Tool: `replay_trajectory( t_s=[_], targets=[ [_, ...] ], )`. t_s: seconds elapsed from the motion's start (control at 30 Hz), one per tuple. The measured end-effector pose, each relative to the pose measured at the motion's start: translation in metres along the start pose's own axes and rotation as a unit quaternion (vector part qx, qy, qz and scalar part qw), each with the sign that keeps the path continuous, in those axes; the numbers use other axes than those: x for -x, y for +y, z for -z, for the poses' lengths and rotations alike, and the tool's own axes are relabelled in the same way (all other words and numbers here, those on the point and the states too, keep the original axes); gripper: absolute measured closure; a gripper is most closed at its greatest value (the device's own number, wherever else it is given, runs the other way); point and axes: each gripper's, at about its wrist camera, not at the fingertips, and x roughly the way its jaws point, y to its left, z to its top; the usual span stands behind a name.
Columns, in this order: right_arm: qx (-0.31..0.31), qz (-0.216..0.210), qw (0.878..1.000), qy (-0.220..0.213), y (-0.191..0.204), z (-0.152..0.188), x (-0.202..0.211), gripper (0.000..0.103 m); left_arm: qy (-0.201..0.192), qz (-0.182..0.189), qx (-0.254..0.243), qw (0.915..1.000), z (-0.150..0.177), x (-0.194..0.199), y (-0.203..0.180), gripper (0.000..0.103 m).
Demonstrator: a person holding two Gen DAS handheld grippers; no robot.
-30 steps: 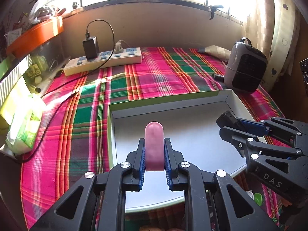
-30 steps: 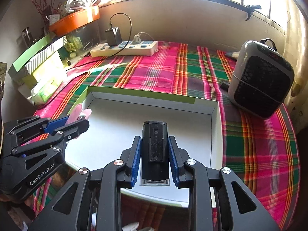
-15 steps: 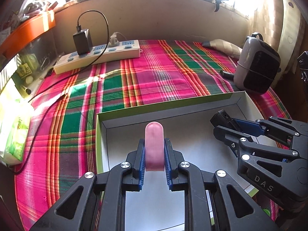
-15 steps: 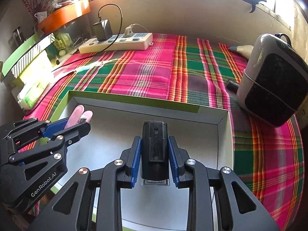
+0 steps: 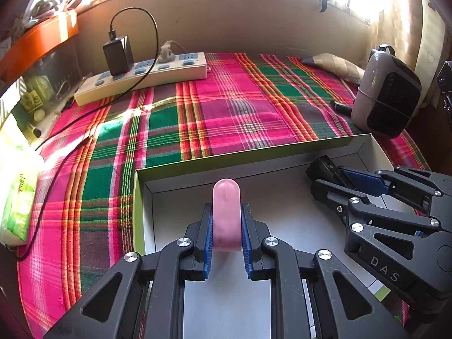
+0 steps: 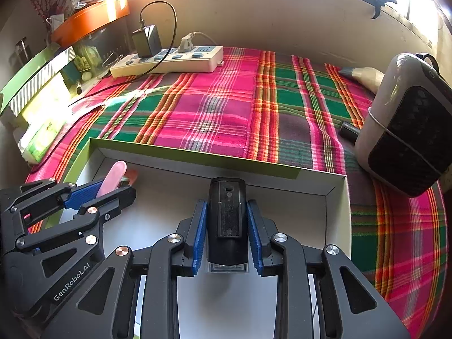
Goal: Organize objects
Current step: 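Lift and carry the eraser and flashlight with both grippers over the white box, then open left gripper to drop the eraser while right gripper releases the flashlight in the box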
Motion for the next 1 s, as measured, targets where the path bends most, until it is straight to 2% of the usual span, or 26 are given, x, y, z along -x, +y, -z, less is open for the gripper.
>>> replay_trajectory(
  t_s=[0.7,0.83,0.93,1.0],
  targets=[
    [-0.008,0.000,1.000,-0.002,-0.0010,0.0001,-0.0038,0.074,0.001,0.003,0.004,1.0000,-0.0007,-0.0023,-0.0004,0.086],
    [-0.011,-0.002,1.000,-0.002,-0.0019,0.0017,-0.0023,0.073,0.001,0.000,-0.003,1.0000,0.0008,-0.0006,-0.0024,0.081],
    [-0.015,-0.002,1.000,-0.002,-0.0027,0.0042,-0.0011,0.065,-0.002,0.000,-0.003,1.0000,0.0025,0.0024,-0.0030,0.074],
    [-0.017,-0.001,1.000,-0.001,-0.0032,0.0055,-0.0001,0.064,-0.001,-0.001,0.001,1.0000,0.0038,0.0041,-0.0015,0.070]
  ],
)
